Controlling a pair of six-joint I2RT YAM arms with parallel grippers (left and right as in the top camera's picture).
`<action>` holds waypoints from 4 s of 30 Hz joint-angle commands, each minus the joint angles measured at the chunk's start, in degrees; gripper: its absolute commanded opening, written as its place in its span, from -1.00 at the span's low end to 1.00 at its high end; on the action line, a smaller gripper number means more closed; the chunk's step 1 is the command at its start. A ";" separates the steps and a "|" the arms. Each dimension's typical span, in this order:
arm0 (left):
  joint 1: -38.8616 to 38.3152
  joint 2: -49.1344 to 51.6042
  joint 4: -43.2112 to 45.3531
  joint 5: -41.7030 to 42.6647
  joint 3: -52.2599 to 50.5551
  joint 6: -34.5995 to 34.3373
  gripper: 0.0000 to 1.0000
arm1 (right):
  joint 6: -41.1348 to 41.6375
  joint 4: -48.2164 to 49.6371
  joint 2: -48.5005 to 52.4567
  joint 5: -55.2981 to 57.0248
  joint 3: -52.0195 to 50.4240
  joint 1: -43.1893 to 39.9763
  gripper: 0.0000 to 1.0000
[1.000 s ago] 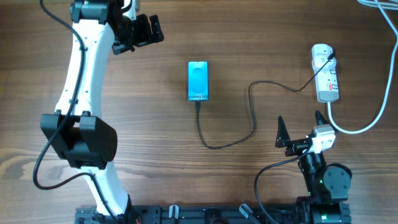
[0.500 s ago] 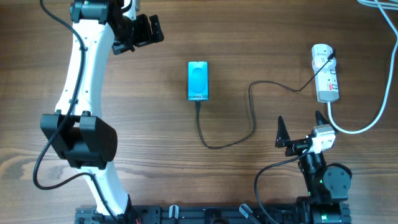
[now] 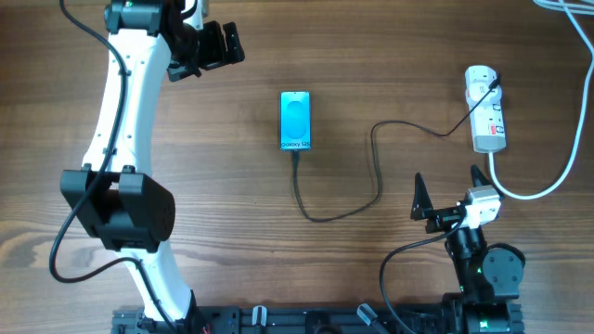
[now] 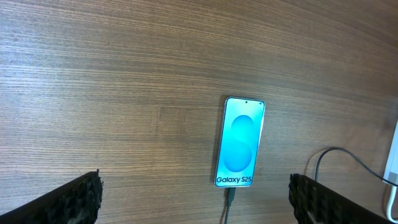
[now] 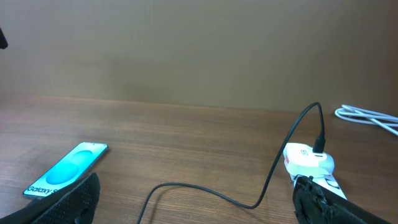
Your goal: Plug charger to phone and switch on socket
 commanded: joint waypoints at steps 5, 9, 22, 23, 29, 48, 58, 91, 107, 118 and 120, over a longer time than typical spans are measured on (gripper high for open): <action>0.20 0.52 0.00 -0.55 -0.20 -0.50 1.00 | -0.68 0.13 -0.72 0.79 -0.09 0.15 1.00; 0.20 0.52 0.00 -0.55 -0.20 -0.50 1.00 | -0.70 0.13 -0.72 0.79 -0.09 0.17 0.99; 0.20 0.13 0.00 -0.55 -0.20 -0.50 1.00 | -0.68 0.13 -0.72 0.79 -0.09 0.15 0.99; 0.20 -0.11 0.00 -0.55 -0.20 -0.50 1.00 | -0.68 0.13 -0.72 0.79 -0.09 0.15 0.99; 0.20 -2.97 0.00 -0.55 -0.20 -0.50 1.00 | -0.70 0.13 -0.72 0.79 -0.09 0.15 1.00; 0.31 -13.55 -4.76 -3.37 -0.20 -0.50 1.00 | -0.68 0.13 -0.72 0.79 -0.09 0.17 1.00; 0.26 -17.42 -13.49 -3.39 -0.20 -0.46 1.00 | -0.68 0.13 -0.72 0.79 -0.09 0.17 1.00; 0.31 -37.62 4.87 -3.58 -30.40 5.14 1.00 | -0.68 0.13 -0.72 0.79 -0.09 0.15 1.00; 0.33 -52.09 31.67 -3.85 -59.08 7.08 1.00 | -0.66 0.13 -0.72 0.79 -0.09 0.15 1.00; 0.31 -65.94 50.73 -4.39 -77.07 7.26 1.00 | -0.70 0.13 -0.72 0.79 -0.09 0.15 0.99; 0.31 -68.43 54.01 -4.42 -80.17 7.26 1.00 | -0.68 0.13 -0.72 0.79 -0.09 0.17 0.99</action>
